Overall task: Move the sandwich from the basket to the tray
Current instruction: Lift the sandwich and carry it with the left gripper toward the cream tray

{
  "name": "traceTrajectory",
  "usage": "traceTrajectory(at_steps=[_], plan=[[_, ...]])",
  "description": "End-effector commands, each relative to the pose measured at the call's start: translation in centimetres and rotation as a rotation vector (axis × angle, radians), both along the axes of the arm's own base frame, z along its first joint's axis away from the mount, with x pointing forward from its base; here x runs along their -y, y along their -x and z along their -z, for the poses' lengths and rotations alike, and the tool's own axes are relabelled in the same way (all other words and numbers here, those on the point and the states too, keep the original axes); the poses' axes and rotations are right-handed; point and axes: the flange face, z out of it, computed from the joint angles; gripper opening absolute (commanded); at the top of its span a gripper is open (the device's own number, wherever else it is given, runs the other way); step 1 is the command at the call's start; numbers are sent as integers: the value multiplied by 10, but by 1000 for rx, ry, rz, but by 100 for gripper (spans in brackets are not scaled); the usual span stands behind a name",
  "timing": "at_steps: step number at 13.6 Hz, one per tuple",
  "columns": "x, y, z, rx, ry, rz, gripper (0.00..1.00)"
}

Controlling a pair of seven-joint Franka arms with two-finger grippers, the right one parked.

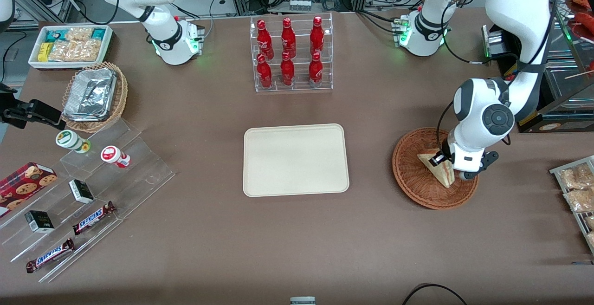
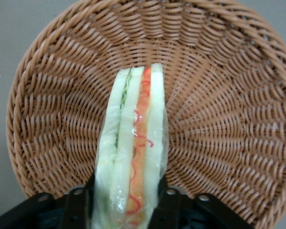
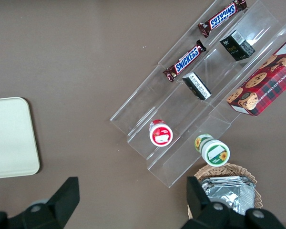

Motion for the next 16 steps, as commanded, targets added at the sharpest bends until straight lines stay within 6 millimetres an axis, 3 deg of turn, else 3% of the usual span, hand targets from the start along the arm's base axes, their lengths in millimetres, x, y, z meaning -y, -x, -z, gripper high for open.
traceTrajectory(at_steps=[1,3,6,9,10,12,16], plan=[[8,-15,-31,-42,-2,-3,0],[11,-27,-61,-95,-10,2,0],[52,-28,-89,-146,8,138,0],[121,-17,-98,-148,39,275,0],[148,-11,-93,-155,52,324,0],[207,-18,-89,-154,96,404,0],[299,-18,-70,-171,121,436,0]])
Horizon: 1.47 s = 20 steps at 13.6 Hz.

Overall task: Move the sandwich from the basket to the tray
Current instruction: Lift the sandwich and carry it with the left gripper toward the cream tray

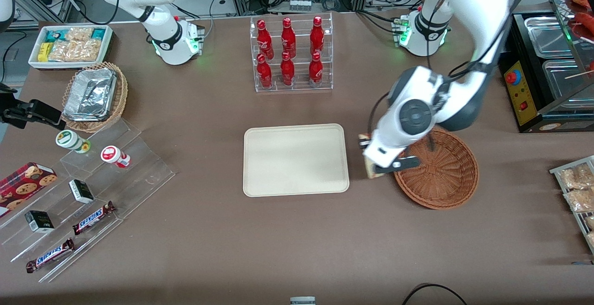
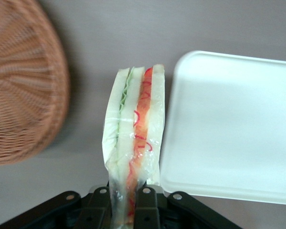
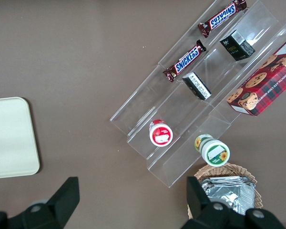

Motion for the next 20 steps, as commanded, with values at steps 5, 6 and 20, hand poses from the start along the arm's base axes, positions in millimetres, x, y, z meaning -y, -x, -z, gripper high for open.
traceTrajectory(at_steps=[5,6,20], plan=[[150,6,40,18,18,3,0],[172,13,46,32,14,3,0],[218,31,93,131,-61,-63,100]])
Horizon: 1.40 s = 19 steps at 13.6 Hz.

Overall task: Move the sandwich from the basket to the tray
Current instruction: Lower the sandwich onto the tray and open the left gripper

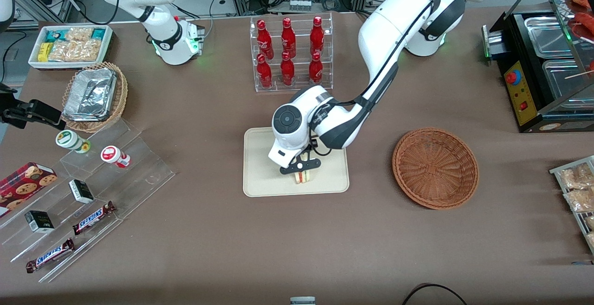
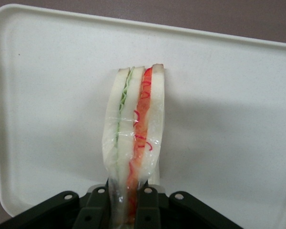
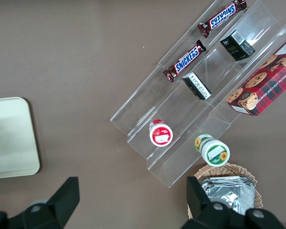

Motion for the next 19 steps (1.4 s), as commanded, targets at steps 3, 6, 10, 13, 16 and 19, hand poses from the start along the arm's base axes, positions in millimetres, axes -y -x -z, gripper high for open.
traceTrajectory(at_steps=[3,6,10,13,16,19], plan=[[4,-5,-22,33,11,-28,100],[8,4,-71,48,13,-8,100],[-2,7,-118,61,-1,3,100],[-20,5,-128,25,-61,15,100],[-72,-17,-142,-3,-81,15,100],[-147,-32,-170,-58,-28,130,100]])
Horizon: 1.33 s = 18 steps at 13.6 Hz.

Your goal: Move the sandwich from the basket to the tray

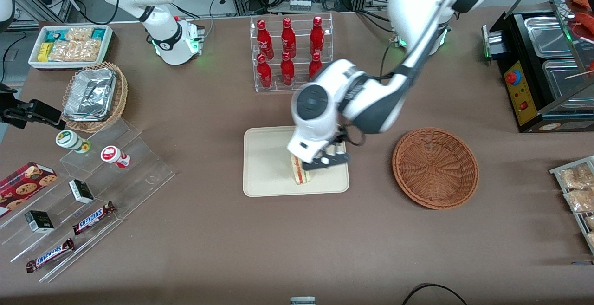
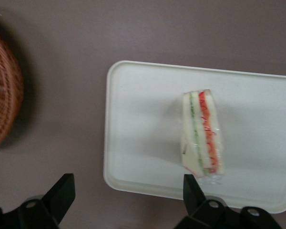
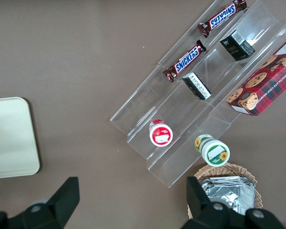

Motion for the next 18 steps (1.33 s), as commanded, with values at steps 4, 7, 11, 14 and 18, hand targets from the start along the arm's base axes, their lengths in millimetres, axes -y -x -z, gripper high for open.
traceTrajectory(at_steps=[4,7,11,14,18], plan=[[-146,0,-47,-57,23,106,100],[-201,-3,-69,-62,48,142,100],[-277,13,-106,-75,68,210,100],[-330,29,-139,-142,120,285,100],[-388,37,-171,-205,146,312,100]])
